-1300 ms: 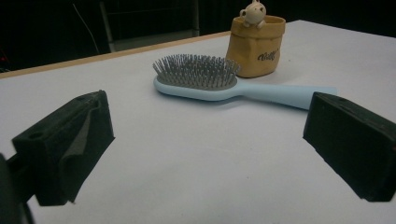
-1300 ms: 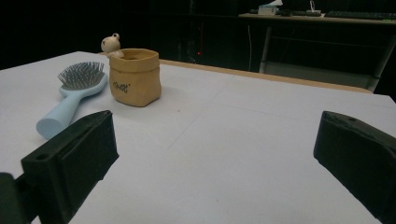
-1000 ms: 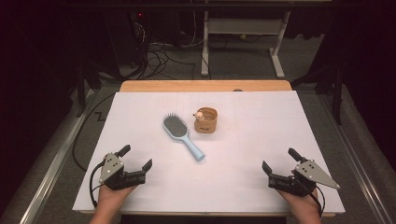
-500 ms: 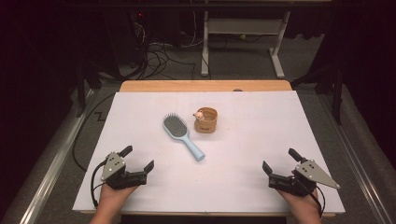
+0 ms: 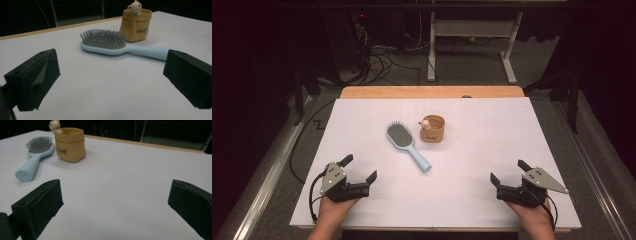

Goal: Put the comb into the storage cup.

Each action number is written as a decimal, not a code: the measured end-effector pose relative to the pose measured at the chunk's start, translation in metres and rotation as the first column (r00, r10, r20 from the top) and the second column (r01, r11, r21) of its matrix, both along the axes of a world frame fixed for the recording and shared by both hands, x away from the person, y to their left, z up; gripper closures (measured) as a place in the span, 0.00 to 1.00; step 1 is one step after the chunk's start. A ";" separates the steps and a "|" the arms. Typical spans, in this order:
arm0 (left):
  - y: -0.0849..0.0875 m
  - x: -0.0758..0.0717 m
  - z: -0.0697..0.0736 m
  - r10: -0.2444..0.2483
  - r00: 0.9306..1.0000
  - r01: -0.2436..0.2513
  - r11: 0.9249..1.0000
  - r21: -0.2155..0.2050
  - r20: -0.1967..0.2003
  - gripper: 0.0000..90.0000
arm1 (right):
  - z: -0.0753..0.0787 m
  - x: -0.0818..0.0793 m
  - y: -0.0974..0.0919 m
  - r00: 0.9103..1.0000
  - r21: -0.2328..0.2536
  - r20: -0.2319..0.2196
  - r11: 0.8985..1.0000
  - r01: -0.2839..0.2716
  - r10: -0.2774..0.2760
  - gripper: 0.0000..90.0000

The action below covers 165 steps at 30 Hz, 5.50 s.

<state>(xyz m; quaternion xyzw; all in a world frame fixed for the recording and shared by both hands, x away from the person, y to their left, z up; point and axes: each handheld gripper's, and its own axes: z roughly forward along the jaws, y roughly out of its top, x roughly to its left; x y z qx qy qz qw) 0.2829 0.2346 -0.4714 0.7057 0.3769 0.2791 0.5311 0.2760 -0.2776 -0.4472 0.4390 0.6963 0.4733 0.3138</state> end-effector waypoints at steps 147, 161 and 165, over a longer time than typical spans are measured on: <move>-0.003 0.006 0.001 -0.097 0.995 0.099 0.992 -0.080 0.031 0.02 | 0.021 0.151 0.249 0.716 -0.259 -0.674 0.851 -0.458 0.180 0.55; -0.001 0.005 0.002 -0.100 0.995 0.102 0.991 -0.082 0.031 0.02 | 0.006 0.165 0.281 0.734 -0.336 -0.666 0.824 -0.457 0.135 0.67; -0.001 0.004 0.002 -0.098 0.995 0.100 0.991 -0.086 0.034 0.02 | 0.006 0.166 0.284 0.727 -0.338 -0.677 0.830 -0.445 0.115 0.67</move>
